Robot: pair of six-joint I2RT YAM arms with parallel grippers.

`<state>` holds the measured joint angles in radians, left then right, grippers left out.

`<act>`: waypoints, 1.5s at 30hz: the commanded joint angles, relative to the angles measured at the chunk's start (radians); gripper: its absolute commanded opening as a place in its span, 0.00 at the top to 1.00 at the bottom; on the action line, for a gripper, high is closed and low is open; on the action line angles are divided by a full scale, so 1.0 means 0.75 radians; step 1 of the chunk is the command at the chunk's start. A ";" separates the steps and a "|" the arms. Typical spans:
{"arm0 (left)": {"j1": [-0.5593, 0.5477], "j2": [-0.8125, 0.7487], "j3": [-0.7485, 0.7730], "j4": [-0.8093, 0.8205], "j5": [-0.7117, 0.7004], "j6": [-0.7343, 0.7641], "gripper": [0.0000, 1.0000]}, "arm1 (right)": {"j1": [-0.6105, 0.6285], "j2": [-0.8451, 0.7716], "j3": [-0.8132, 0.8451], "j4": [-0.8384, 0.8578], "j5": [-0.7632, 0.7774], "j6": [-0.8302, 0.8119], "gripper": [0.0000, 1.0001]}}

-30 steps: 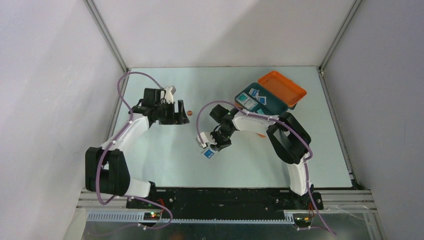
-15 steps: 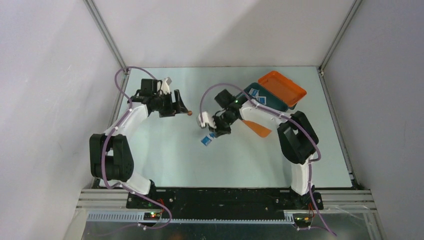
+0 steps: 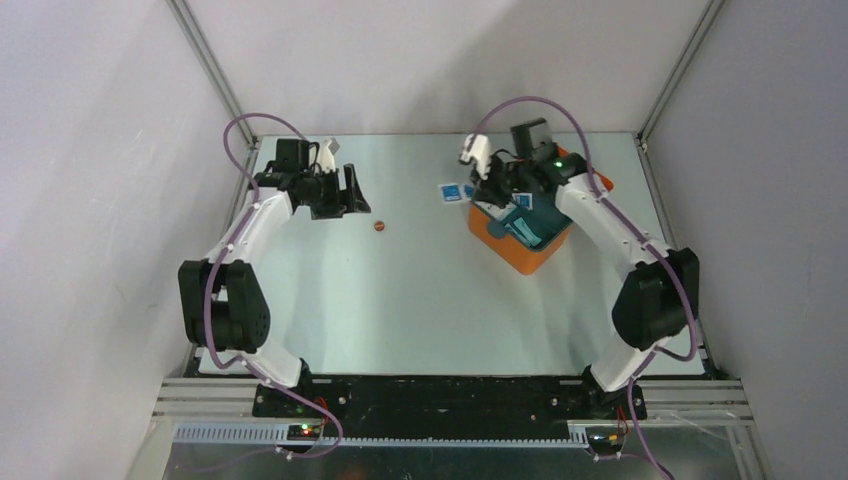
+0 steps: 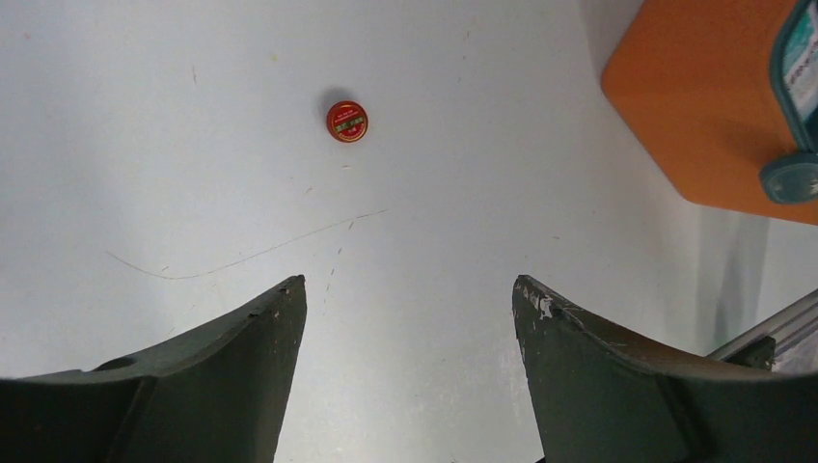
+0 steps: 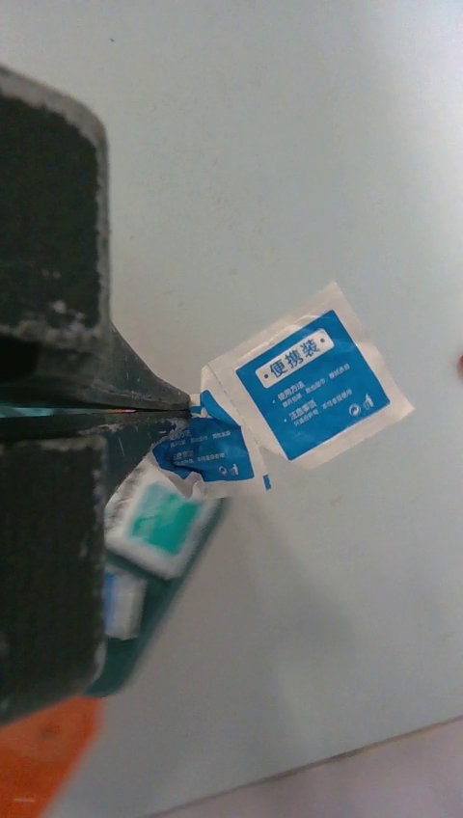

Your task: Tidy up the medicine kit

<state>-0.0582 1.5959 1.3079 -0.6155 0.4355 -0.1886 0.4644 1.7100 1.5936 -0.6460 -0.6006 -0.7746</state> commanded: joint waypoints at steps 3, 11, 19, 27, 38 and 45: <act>0.003 0.047 0.095 -0.041 -0.063 0.064 0.17 | -0.212 -0.237 -0.266 0.195 0.287 0.387 1.00; -0.001 0.064 0.110 -0.047 -0.075 0.090 0.16 | -0.333 -0.223 -0.347 0.311 0.419 0.564 1.00; -0.003 0.120 0.160 -0.071 -0.080 0.109 0.16 | -0.340 -0.055 -0.242 0.332 0.537 0.589 0.91; -0.029 0.223 0.218 -0.071 -0.156 0.151 0.14 | -0.330 -0.067 -0.019 0.233 0.380 0.695 0.72; -0.228 0.412 0.289 -0.090 -0.476 0.427 0.17 | -0.305 -0.170 -0.122 0.236 0.341 0.692 0.68; -0.306 0.554 0.390 -0.091 -0.545 0.438 0.22 | -0.317 -0.228 -0.150 0.194 0.323 0.658 0.67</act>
<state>-0.2703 1.9732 1.5311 -0.6891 0.0933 0.0944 0.2321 1.6077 1.4857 -0.4911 -0.3325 -0.2649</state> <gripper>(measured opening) 0.807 0.327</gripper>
